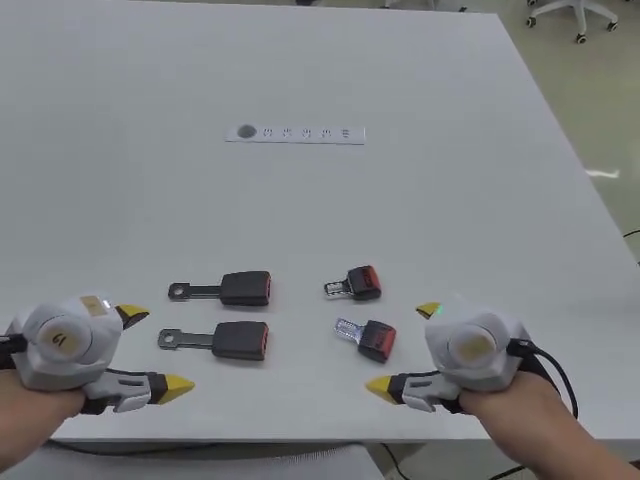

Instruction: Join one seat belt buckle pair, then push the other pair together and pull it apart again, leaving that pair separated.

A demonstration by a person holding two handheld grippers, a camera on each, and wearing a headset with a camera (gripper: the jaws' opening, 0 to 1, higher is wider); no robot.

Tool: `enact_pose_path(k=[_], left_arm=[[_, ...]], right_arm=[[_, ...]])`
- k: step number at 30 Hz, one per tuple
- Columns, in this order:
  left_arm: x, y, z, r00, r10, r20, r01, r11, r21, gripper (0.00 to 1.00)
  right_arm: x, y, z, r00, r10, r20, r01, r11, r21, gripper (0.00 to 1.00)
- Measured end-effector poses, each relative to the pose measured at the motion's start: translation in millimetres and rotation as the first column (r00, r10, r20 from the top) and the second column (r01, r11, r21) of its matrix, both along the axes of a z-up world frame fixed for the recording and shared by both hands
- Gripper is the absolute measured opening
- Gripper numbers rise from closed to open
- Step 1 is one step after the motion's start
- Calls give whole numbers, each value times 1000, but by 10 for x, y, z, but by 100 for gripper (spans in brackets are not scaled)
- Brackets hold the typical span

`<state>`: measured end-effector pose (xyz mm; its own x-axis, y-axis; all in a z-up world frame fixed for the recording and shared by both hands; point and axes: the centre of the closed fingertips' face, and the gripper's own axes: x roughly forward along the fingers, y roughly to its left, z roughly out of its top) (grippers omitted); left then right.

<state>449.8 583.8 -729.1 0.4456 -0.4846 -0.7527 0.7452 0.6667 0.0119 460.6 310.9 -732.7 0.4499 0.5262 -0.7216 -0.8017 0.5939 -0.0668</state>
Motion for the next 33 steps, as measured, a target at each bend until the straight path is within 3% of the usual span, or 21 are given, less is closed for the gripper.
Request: enact_pose_path(k=[13,33], left_arm=[[25,-151,-88,995,-95,-11,95,995,18,63],[217,-420,-222,971,-235,-39,237,969,64,51]], right_arm=[[33,18,-66,999,45,-18,-46,999,-29,59],[122,65,-204,993,106,-51,-109,992,-63,41]])
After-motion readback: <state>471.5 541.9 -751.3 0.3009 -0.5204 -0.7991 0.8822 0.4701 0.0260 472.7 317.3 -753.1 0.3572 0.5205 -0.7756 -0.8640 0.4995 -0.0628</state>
